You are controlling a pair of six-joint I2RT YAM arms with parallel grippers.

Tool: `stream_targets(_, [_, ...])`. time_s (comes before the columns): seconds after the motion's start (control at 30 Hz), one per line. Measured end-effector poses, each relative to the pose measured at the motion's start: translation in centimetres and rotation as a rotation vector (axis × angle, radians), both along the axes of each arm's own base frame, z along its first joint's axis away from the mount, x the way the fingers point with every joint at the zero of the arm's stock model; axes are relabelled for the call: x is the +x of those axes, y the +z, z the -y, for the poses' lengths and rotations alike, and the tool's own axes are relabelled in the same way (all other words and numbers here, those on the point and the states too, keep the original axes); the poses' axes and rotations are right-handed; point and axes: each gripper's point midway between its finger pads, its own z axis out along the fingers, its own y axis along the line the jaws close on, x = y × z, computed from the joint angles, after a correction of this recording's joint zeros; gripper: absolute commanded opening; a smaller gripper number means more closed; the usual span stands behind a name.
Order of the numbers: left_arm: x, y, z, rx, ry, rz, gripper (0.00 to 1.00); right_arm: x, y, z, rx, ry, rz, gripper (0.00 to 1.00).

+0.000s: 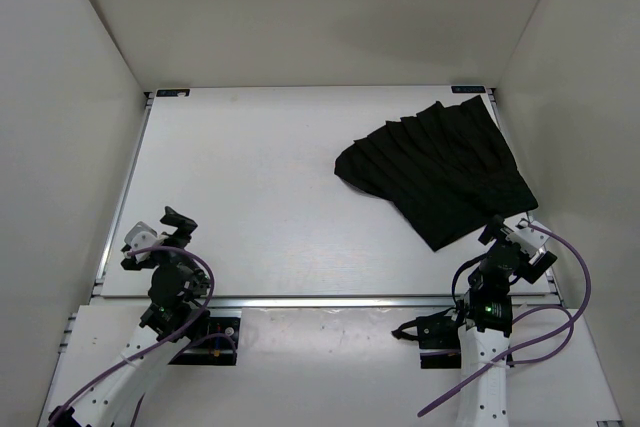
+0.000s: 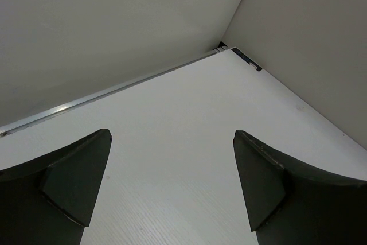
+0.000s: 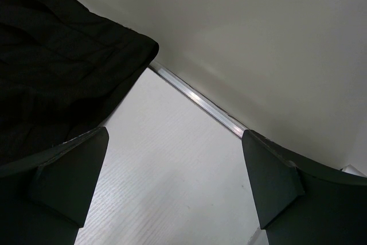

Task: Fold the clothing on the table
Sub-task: Move the skirt to the center of the board

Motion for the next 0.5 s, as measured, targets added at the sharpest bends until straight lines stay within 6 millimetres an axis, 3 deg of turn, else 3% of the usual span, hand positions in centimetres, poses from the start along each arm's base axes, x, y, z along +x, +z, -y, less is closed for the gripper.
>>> stream_targets(0.5, [-0.01, 0.00, -0.02, 0.000, 0.001, 0.000, 0.99, 0.01, 0.01, 0.00, 0.000, 0.000, 0.000, 0.99])
